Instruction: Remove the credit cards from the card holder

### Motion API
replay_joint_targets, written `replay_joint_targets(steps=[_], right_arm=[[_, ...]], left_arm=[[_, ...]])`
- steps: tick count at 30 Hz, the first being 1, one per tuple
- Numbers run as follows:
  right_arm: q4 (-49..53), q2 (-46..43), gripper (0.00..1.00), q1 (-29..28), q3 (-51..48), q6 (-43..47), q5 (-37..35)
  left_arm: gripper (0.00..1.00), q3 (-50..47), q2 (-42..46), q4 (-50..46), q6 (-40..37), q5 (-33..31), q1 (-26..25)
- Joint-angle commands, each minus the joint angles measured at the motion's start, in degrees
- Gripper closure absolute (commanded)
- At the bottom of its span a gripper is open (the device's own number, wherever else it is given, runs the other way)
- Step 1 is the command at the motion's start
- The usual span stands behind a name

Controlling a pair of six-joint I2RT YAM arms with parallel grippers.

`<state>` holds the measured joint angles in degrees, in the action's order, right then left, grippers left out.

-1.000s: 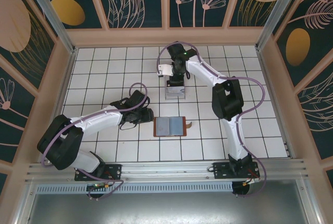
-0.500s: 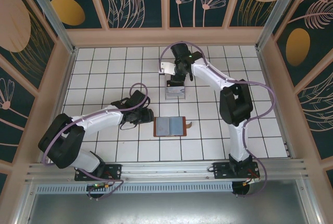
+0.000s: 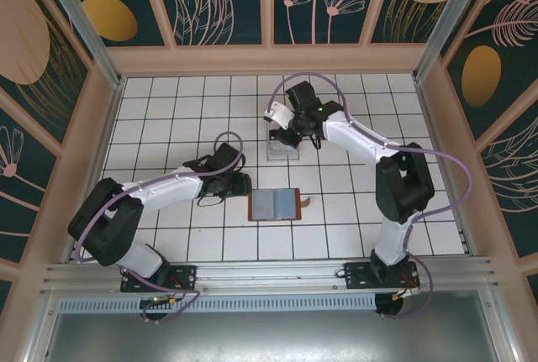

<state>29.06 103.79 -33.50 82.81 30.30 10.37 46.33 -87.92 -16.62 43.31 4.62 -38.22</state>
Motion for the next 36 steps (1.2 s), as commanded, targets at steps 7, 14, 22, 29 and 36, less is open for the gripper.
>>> replay_joint_targets(steps=[7, 14, 22, 29, 36], right_arm=[[-9.6, -7.8, 0.94, -3.8, -8.7, -39.2, -0.3], [-14.2, -13.2, 0.99, -6.4, -15.4, -56.4, 3.5], [-11.4, -13.1, 0.96, -12.0, -18.4, -63.5, 3.7], [-13.0, -11.0, 0.87, -16.5, -21.8, -71.2, 4.9], [-15.0, -5.5, 0.8, -19.9, -22.1, -76.6, 5.2]], left_arm=[[0.54, 1.3, -0.5, 2.8, -1.7, 0.3, 3.1], [0.53, 0.4, 1.6, 4.0, -3.1, 2.3, 8.1], [0.53, -2.2, 6.1, 4.8, -3.6, 2.1, 14.2], [0.53, -4.0, 9.2, 6.0, -3.6, 2.1, 16.5], [0.54, -6.1, 10.6, 7.2, -3.1, 2.8, 16.5]])
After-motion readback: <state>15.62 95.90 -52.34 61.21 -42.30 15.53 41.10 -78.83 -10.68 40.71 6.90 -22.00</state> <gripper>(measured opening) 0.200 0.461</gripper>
